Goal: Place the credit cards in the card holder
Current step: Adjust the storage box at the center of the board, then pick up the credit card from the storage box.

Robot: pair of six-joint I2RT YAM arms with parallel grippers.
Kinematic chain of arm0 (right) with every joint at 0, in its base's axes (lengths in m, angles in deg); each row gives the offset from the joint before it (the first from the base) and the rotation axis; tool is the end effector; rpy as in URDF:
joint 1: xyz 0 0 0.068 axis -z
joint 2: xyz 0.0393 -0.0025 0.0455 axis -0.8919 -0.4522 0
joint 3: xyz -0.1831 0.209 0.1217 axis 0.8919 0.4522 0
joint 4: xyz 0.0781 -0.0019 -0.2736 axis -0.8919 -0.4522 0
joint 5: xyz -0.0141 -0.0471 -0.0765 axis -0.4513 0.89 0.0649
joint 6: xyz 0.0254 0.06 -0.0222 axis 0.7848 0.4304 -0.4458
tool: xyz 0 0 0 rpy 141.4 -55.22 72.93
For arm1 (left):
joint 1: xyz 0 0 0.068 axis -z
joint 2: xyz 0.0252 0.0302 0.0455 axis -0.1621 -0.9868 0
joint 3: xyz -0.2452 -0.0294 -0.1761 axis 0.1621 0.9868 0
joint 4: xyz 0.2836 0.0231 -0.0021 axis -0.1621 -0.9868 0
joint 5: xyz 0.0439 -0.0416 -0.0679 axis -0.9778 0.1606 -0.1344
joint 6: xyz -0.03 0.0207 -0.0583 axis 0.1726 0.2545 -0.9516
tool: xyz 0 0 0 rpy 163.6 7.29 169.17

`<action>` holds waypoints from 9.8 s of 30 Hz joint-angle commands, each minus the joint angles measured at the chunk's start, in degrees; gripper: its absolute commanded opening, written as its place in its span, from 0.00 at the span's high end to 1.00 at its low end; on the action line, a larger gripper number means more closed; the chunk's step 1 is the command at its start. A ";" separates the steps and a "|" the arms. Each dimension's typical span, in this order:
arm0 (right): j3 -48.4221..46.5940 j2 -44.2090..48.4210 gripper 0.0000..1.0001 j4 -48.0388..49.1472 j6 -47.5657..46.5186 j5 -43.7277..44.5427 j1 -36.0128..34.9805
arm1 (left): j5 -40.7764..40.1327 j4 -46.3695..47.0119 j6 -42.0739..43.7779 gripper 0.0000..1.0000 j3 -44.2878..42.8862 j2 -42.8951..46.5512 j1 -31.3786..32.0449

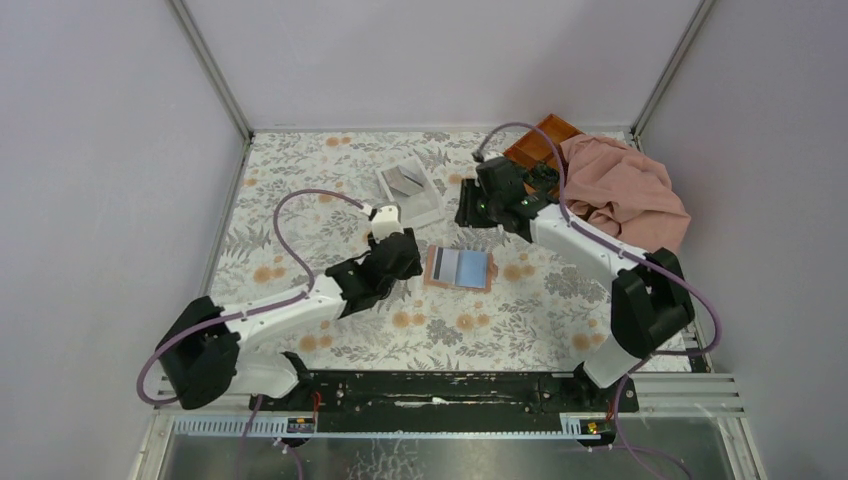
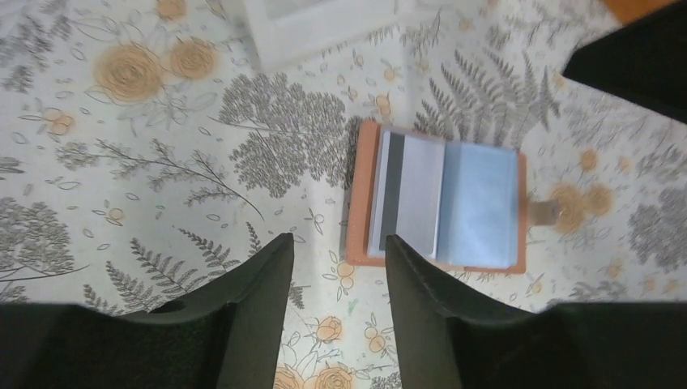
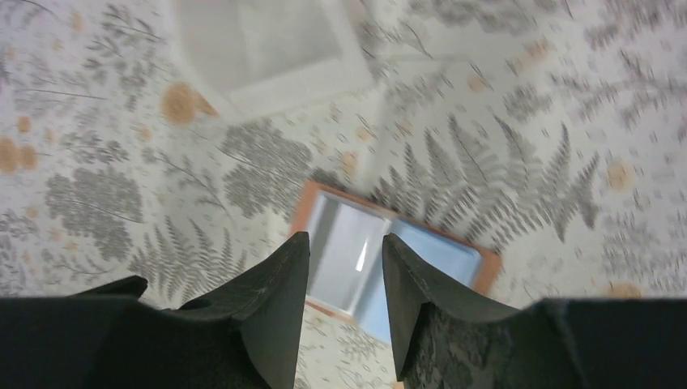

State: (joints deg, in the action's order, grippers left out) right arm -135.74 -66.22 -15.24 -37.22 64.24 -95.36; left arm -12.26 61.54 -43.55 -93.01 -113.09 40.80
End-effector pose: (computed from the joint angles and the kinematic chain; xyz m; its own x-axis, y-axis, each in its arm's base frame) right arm 0.3321 0.2087 0.2655 -0.7095 0.0556 -0.7025 -0.2460 0.9146 0.3209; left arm 0.2143 -0.2152 0.2237 -0.6081 -0.1895 -0.7709 0.0492 0.9602 -0.2749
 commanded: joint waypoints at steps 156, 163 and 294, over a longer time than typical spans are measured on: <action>-67.85 -51.26 0.45 -15.11 -19.56 -19.70 -8.15 | -8.90 20.11 -23.12 0.49 5.54 -4.29 -18.48; -70.21 -53.51 0.45 -15.76 -19.06 -19.59 -8.70 | -7.85 19.58 -21.30 0.47 7.02 -0.94 -20.28; 20.75 29.85 1.00 10.23 8.00 -38.20 0.20 | 78.79 45.72 2.38 0.60 11.67 -0.14 -17.09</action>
State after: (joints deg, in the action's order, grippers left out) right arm -115.17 -36.19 -9.12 -29.92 30.40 -96.50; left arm 63.32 106.56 -41.70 -79.80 -112.10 23.03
